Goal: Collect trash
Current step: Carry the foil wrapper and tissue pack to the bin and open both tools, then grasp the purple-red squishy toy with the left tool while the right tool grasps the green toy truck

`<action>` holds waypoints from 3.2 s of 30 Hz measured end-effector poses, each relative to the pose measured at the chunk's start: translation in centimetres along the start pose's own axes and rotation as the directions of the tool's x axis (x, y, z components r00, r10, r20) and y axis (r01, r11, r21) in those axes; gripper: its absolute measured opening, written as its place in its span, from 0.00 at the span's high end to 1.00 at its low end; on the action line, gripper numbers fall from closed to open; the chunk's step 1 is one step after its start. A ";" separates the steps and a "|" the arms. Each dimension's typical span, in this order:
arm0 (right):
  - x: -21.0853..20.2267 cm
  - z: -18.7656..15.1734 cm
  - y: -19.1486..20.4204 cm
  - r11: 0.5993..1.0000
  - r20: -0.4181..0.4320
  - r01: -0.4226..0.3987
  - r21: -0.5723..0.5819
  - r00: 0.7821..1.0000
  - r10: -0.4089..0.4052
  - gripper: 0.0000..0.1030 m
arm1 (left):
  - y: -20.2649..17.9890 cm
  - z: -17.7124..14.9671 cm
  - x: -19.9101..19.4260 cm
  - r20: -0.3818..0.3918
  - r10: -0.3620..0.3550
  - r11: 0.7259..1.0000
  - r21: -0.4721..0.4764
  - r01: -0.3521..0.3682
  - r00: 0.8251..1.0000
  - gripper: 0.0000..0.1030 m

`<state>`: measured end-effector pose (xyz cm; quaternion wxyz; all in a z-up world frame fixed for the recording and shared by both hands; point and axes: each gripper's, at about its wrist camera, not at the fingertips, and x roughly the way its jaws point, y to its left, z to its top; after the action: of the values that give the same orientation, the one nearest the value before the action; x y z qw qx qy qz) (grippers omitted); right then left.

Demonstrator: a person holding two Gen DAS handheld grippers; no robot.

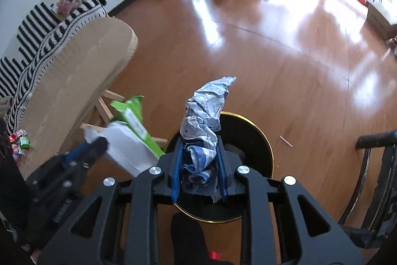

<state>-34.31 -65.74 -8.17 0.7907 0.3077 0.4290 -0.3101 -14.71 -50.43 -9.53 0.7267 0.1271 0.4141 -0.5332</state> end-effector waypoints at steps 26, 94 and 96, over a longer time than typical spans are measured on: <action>1.1 0.4 -0.1 1.000 -0.030 0.012 0.028 0.999 -0.012 0.76 | -2.3 -1.5 3.5 -0.070 0.005 0.992 0.127 0.004 0.998 0.38; 7.6 -6.9 50.3 0.642 -0.123 -0.300 -0.705 0.944 0.306 0.15 | 42.3 -8.8 -26.1 0.014 0.618 0.705 -0.452 -0.546 0.786 0.42; 7.8 -6.6 50.3 0.640 -0.129 -0.307 -0.704 0.942 0.309 0.17 | 42.2 -8.5 -26.3 0.027 0.629 0.700 -0.454 -0.551 0.777 0.46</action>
<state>3.82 -31.47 -6.82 0.8890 0.0438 0.4554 0.0199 16.11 -10.66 -6.31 0.9030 0.0450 0.3886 -0.1775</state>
